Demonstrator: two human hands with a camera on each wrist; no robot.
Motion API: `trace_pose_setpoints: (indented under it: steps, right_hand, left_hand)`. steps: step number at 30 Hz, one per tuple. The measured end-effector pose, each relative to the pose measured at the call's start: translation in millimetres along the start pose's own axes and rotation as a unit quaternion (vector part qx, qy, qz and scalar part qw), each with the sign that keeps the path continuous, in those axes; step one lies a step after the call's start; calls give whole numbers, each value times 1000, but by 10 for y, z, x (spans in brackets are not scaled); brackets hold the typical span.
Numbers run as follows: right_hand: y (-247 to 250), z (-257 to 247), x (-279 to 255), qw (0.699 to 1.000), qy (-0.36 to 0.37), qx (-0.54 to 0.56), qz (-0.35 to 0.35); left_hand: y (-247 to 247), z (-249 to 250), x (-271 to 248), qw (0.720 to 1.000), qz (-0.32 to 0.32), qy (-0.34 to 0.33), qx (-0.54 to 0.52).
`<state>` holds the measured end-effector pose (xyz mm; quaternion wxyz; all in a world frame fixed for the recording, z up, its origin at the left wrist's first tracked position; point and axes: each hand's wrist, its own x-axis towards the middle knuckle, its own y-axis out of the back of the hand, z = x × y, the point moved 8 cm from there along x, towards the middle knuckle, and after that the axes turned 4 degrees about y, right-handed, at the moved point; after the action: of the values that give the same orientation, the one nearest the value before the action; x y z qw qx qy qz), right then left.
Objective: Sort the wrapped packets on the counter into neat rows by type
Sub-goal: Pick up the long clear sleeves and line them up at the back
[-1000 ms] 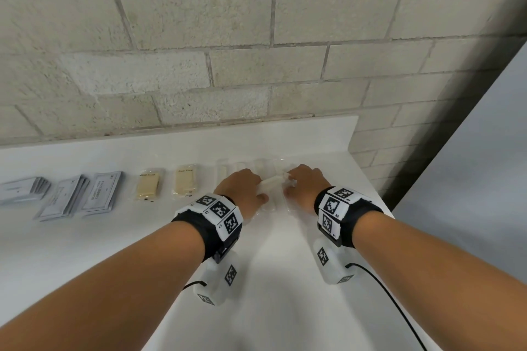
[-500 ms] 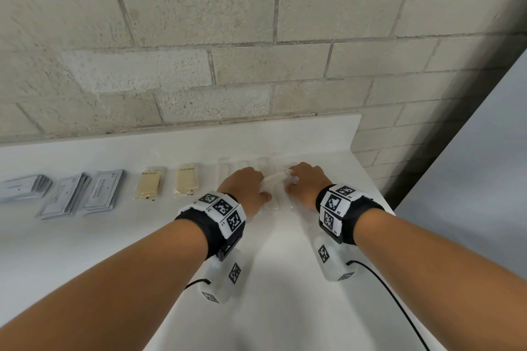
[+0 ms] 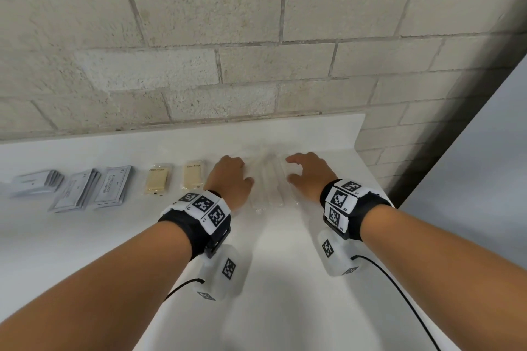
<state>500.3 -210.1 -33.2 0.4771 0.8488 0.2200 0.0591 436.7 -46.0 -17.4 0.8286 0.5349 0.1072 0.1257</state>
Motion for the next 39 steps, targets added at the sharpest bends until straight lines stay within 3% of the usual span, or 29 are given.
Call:
trace_pose_setpoints:
  steps: [2, 5, 10, 29, 32, 35, 39]
  right_hand:
    - [-19, -236, -56, 999, 45, -14, -1]
    - [-220, -596, -105, 988, 113, -94, -56]
    - [-544, -752, -140, 958, 108, -218, -150]
    - [-635, -828, -148, 965, 108, -196, -140]
    - [-567, -818, -176, 971, 111, -166, -132]
    - [-393, -786, -181, 987, 96, -91, -91]
    - [-38, -768, -213, 988, 72, 129, -35]
  left_hand:
    - [37, -128, -34, 999, -11, 15, 32]
    - [6, -268, -108, 995, -50, 19, 83]
    - [-14, -417, -209, 989, -69, 27, 125]
    - [18, -456, -181, 993, -60, 26, 97]
    - [84, -439, -195, 997, -45, 24, 65]
    - [222, -399, -233, 996, -13, 41, -73]
    - [327, -90, -293, 972, -30, 32, -231]
